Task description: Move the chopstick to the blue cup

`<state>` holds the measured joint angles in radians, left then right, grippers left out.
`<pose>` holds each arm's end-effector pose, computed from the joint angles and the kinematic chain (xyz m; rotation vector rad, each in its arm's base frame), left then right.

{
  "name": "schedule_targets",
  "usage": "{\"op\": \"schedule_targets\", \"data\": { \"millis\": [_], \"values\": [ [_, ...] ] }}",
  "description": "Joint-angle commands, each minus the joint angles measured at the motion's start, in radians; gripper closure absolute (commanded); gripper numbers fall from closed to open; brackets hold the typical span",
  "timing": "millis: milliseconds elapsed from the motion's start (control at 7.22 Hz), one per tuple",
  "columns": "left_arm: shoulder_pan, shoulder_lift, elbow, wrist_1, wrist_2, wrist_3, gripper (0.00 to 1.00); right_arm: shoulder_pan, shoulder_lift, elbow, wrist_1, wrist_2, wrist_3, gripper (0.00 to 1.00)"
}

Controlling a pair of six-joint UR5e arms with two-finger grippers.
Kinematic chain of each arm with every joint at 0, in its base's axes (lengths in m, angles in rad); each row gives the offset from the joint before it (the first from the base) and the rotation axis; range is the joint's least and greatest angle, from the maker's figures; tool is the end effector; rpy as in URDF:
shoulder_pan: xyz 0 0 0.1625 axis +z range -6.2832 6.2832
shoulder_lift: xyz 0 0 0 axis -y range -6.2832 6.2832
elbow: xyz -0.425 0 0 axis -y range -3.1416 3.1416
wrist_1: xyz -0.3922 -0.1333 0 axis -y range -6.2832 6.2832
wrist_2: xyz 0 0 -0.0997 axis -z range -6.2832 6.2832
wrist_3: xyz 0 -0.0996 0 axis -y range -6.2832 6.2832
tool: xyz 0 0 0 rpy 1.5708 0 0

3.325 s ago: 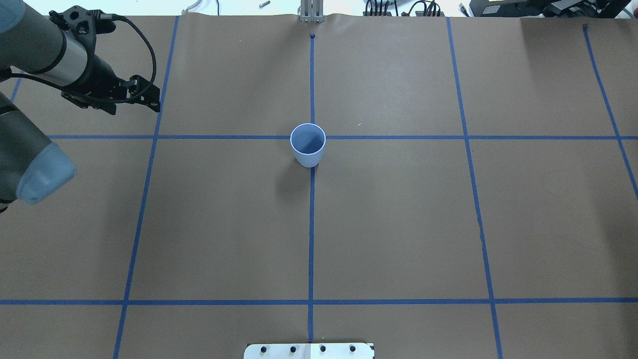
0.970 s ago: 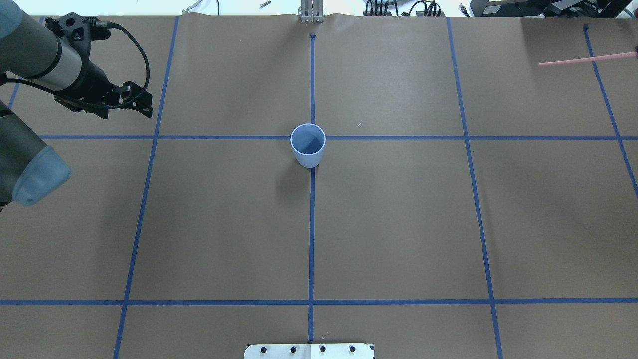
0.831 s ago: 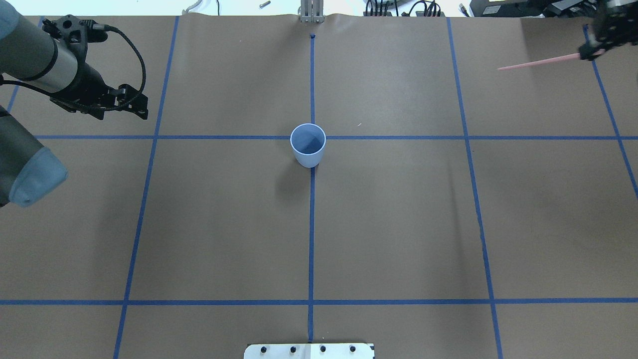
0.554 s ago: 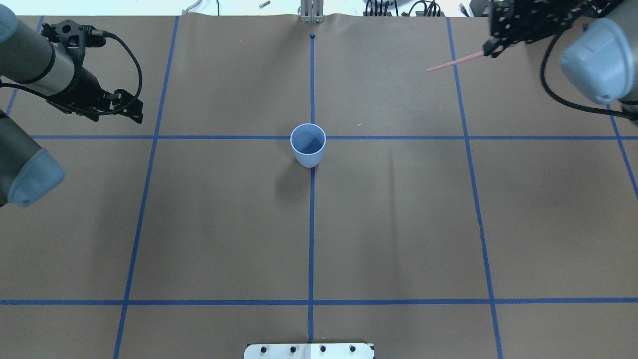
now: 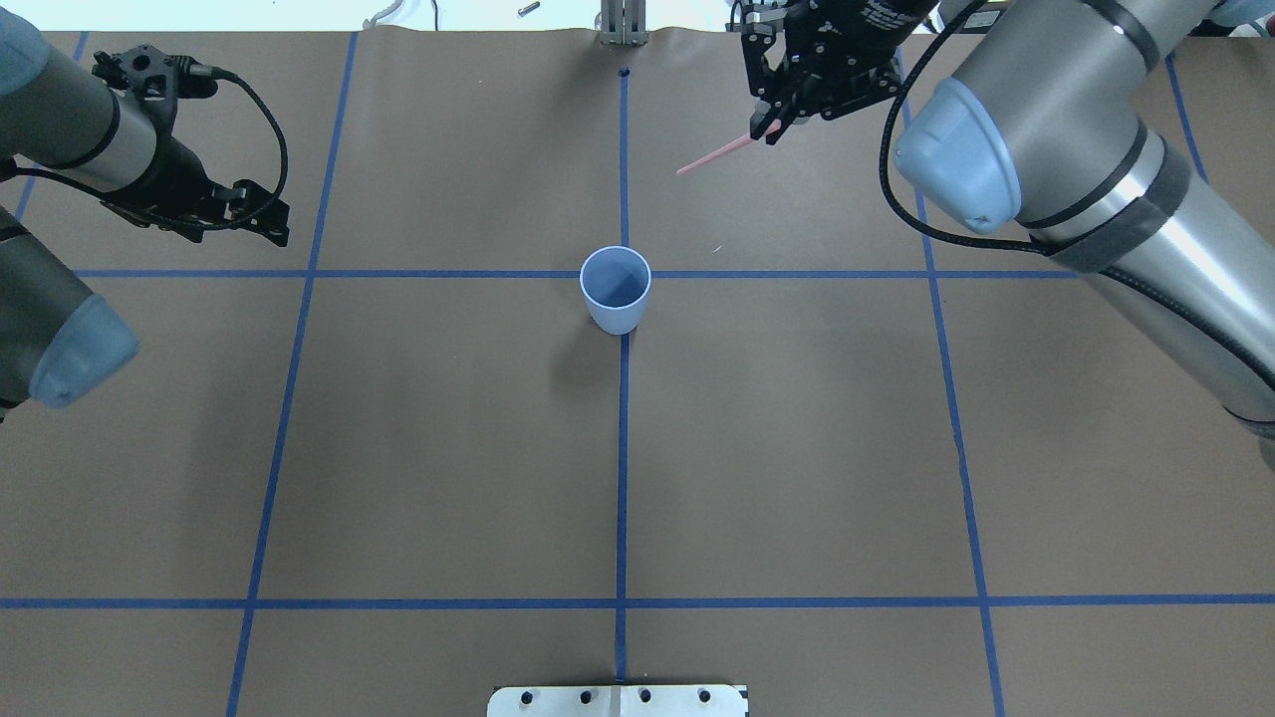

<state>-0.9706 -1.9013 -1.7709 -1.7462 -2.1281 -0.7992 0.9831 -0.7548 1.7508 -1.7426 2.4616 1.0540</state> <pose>0.2763 -0.5464 0.3657 0.1818 0.8495 0.0103 -0.3064 -0.5607 0.0939 -0.0897 -1.1261 0.0489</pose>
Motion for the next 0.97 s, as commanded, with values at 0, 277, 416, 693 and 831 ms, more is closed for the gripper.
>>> {"op": "schedule_targets", "data": {
  "millis": [0,277,416,693,831],
  "values": [
    [0.0,0.002,0.022,-0.03,-0.001,-0.002,0.02,-0.055,0.029,-0.037,0.001,0.042,0.023,1.0],
    [0.0,0.002,0.022,-0.03,-0.003,-0.003,0.02,-0.086,0.043,-0.063,0.001,0.043,0.023,1.0],
    [0.0,0.002,0.022,-0.03,-0.003,-0.003,0.02,-0.092,0.06,-0.091,0.001,0.045,0.023,1.0],
    [0.001,0.002,0.022,-0.03,-0.003,-0.005,0.02,-0.101,0.071,-0.117,0.001,0.053,0.023,1.0],
    [0.001,0.002,0.022,-0.03,-0.003,-0.005,0.02,-0.103,0.066,-0.117,0.001,0.062,0.023,1.0]
  ]
}}
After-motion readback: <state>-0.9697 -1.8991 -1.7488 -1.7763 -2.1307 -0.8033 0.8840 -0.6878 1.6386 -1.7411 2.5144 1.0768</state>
